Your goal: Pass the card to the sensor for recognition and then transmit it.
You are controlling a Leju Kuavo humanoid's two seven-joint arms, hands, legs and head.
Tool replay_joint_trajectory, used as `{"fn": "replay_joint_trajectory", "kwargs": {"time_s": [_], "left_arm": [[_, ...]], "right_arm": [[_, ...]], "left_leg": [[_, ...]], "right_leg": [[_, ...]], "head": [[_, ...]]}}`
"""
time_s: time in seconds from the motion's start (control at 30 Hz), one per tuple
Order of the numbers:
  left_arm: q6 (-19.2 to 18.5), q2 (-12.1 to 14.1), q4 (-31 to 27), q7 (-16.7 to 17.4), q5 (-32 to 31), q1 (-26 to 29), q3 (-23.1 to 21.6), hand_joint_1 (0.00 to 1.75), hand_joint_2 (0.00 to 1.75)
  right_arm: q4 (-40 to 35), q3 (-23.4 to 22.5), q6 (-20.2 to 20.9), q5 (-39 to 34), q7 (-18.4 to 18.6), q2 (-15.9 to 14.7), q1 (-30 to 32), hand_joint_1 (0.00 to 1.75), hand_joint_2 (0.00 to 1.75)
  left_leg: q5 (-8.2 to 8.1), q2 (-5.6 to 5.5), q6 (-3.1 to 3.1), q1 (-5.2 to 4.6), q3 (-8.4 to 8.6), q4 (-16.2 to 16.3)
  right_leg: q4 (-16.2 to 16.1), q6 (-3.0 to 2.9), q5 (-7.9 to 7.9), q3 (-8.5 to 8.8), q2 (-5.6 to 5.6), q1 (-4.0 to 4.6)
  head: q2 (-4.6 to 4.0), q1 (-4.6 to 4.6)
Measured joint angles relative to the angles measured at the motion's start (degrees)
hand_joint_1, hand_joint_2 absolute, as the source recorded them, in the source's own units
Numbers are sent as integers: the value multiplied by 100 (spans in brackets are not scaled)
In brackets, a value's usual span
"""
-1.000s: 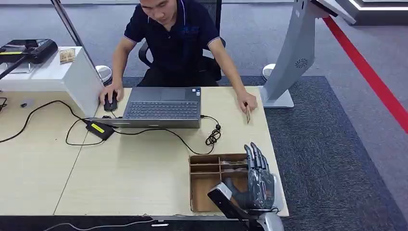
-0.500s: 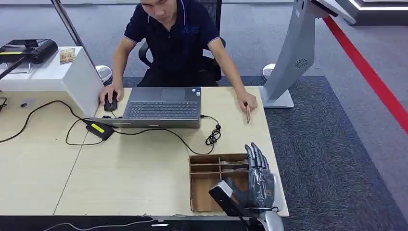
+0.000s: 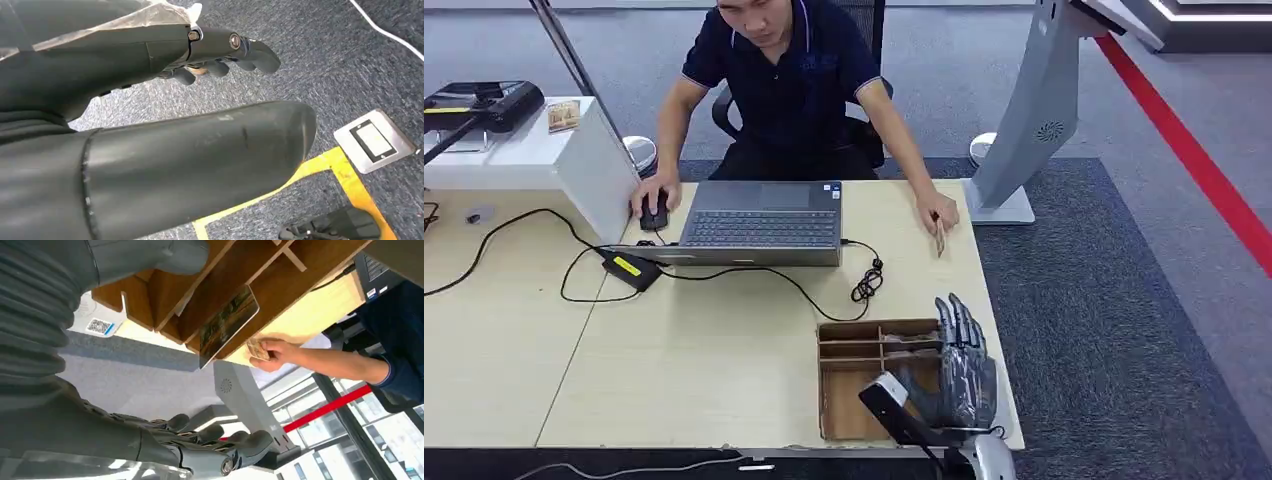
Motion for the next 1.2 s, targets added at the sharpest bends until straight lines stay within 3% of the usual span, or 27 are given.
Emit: {"fn": "replay_joint_trajectory", "kwargs": {"time_s": [0.9,1.2], "left_arm": [[-26,0,0,-85,-33,0,2,0,0],[-26,0,0,-85,-37,0,2,0,0]], "right_arm": [[142,26,0,262,356,-195,-197,14,175],[140,33,7,277,376,-238,-247,26,175]], "left_leg": [[0,0,0,0,0,0],[0,0,0,0,-1,0]], "right_leg": [[0,0,0,-1,0,0],[0,0,0,0,0,0]], "head": [[0,0],[0,0]]}}
